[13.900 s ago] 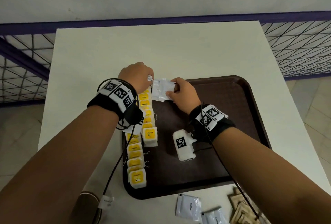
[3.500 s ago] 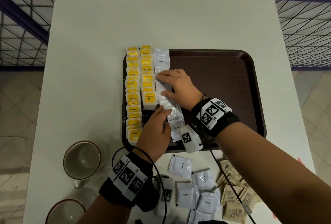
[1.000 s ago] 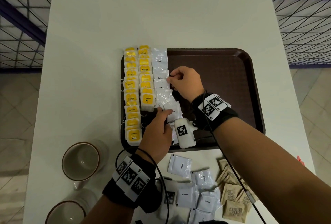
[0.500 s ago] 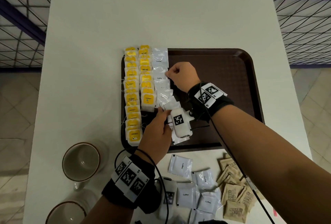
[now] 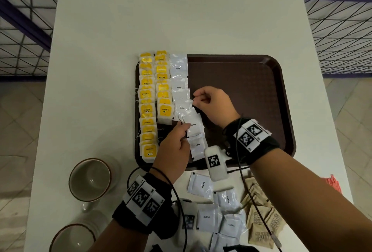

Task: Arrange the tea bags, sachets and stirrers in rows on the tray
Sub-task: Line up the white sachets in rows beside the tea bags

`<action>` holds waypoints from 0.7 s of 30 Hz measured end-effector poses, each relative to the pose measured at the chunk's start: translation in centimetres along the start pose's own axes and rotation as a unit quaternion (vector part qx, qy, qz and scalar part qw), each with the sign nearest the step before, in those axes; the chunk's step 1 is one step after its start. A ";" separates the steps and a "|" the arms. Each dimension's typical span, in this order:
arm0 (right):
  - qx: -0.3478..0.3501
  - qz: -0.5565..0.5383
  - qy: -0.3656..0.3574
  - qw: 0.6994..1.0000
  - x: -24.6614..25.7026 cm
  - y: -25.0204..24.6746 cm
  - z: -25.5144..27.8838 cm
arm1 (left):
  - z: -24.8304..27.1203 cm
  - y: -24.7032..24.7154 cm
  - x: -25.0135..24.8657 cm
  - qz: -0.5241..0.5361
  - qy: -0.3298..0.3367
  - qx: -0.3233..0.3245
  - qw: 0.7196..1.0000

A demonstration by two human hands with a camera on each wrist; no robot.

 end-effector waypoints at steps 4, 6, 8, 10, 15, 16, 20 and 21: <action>-0.021 -0.050 0.024 0.998 0.1 0.8 -0.1 | -0.1 0.1 0.0 -0.010 0.007 -0.003 1.000; -0.013 -0.059 0.033 0.998 0.3 1.1 -0.3 | 0.0 0.1 -0.2 -0.012 0.007 0.000 1.000; -0.004 -0.059 0.037 0.998 0.6 1.3 -0.5 | -0.1 0.0 -0.2 -0.019 0.006 0.003 1.000; 0.001 -0.048 0.039 0.998 0.7 1.3 -0.7 | -0.1 0.0 -0.4 -0.024 0.010 0.004 1.000; -0.011 -0.018 0.018 1.000 0.8 0.6 -0.8 | 0.0 -0.1 -0.4 -0.013 0.014 -0.004 1.000; -0.013 -0.014 0.011 1.000 0.9 0.4 -0.7 | 0.1 -0.2 -0.4 -0.011 0.017 -0.007 1.000; 0.008 0.009 -0.041 0.999 1.6 0.2 0.6 | 0.4 -0.3 -0.3 -0.036 0.021 -0.007 0.999; 0.018 0.023 -0.068 0.997 1.9 0.4 1.0 | 0.4 -0.2 -0.3 -0.046 0.024 -0.004 0.999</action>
Point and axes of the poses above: each hand's wrist, its own z-axis away from the middle knuckle, its own y-axis out of the palm, x = y × z, the point moved 9 cm from there along -z, towards the middle knuckle, and after that the axes turned 3 degrees about -x, right-handed, at the moved point
